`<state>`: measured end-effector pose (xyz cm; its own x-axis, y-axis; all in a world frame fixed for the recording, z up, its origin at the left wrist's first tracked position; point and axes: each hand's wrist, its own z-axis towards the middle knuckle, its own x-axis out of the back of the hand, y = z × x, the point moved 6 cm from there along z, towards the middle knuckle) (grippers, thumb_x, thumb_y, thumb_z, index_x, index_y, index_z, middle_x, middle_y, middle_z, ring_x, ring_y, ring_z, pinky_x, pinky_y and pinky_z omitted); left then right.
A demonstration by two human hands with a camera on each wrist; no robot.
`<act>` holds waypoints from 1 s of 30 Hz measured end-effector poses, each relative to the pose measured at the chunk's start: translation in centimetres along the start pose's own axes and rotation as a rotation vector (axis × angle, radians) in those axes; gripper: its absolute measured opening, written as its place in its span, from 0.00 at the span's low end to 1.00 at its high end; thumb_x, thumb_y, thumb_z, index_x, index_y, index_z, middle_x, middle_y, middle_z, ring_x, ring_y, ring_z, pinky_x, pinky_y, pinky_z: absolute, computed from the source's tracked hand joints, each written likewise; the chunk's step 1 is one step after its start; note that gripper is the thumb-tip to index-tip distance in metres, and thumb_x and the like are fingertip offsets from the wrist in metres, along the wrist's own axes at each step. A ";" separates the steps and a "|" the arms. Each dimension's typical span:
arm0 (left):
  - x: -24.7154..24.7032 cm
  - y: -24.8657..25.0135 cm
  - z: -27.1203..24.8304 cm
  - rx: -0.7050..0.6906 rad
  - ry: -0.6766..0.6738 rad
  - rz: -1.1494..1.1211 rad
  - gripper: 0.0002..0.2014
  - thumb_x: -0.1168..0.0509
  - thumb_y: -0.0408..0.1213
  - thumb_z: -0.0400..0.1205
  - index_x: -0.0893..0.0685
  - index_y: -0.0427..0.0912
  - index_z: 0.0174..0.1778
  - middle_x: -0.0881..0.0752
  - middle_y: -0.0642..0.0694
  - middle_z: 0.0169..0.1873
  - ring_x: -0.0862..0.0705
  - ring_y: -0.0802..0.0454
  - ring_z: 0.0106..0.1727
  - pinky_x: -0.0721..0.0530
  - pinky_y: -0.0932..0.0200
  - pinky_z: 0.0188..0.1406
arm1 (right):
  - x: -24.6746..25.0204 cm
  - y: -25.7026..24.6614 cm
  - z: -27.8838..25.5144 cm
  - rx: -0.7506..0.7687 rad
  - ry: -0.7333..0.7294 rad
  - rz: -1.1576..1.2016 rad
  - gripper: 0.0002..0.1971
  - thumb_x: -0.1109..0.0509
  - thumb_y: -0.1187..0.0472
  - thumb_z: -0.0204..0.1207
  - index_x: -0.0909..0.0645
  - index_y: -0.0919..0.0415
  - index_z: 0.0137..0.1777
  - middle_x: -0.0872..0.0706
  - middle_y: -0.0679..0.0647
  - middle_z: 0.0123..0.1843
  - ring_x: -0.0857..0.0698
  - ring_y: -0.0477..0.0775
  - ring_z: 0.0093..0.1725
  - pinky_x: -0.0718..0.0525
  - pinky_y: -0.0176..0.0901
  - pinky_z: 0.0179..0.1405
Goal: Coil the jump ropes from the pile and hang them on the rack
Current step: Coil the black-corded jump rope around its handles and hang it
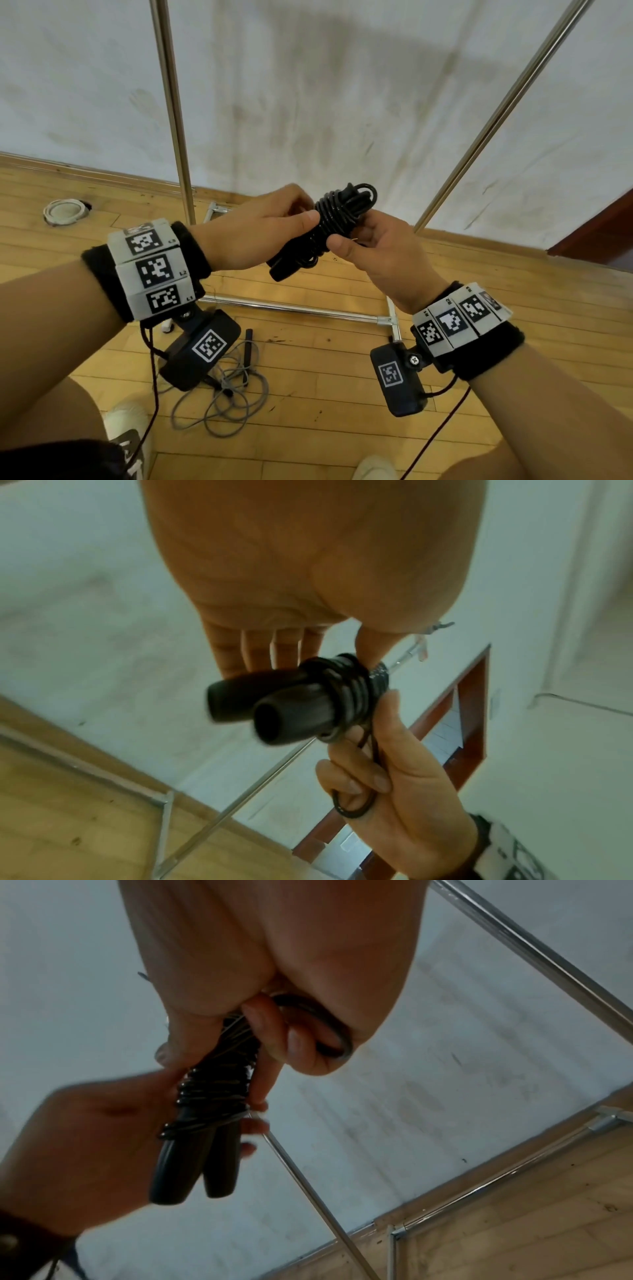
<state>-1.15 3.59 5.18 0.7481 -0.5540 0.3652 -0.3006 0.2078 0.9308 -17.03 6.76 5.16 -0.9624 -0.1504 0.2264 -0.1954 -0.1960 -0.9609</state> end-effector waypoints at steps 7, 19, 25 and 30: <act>-1.7 0.0 -0.3 0.033 -0.037 0.071 0.32 0.39 0.71 0.76 0.27 0.43 0.59 0.15 0.44 0.36 0.17 0.53 0.33 0.12 0.49 0.35 | -2.0 0.6 -0.1 0.012 -0.030 -0.173 0.21 0.17 0.47 0.64 0.14 0.56 0.53 0.08 0.56 0.47 0.09 0.59 0.48 0.12 0.65 0.51; -0.4 -0.9 0.1 -0.020 -0.085 0.259 0.23 0.25 0.59 0.74 0.23 0.54 0.59 0.14 0.49 0.37 0.17 0.59 0.28 0.18 0.65 0.28 | 0.3 0.7 -0.3 -0.129 -0.193 -0.432 0.12 0.15 0.50 0.64 0.12 0.48 0.45 0.11 0.49 0.35 0.14 0.45 0.26 0.20 0.33 0.26; -0.2 -1.3 0.2 -0.022 -0.066 0.333 0.19 0.27 0.61 0.75 0.25 0.61 0.55 0.17 0.55 0.37 0.17 0.67 0.31 0.23 0.74 0.26 | 1.9 0.3 -0.1 -0.065 -0.022 -0.296 0.06 0.22 0.65 0.74 0.13 0.57 0.48 0.09 0.52 0.36 0.10 0.46 0.32 0.14 0.33 0.34; 0.1 -1.1 0.4 -0.038 -0.015 0.385 0.25 0.37 0.70 0.75 0.22 0.54 0.55 0.14 0.52 0.36 0.18 0.64 0.28 0.20 0.68 0.26 | 1.7 0.2 -0.1 0.003 0.058 -0.192 0.04 0.25 0.68 0.77 0.16 0.63 0.50 0.08 0.57 0.38 0.09 0.53 0.36 0.13 0.37 0.36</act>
<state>-1.03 2.99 4.19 0.5757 -0.4414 0.6882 -0.5352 0.4329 0.7254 -18.72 6.58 5.35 -0.9167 -0.0534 0.3961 -0.3764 -0.2182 -0.9004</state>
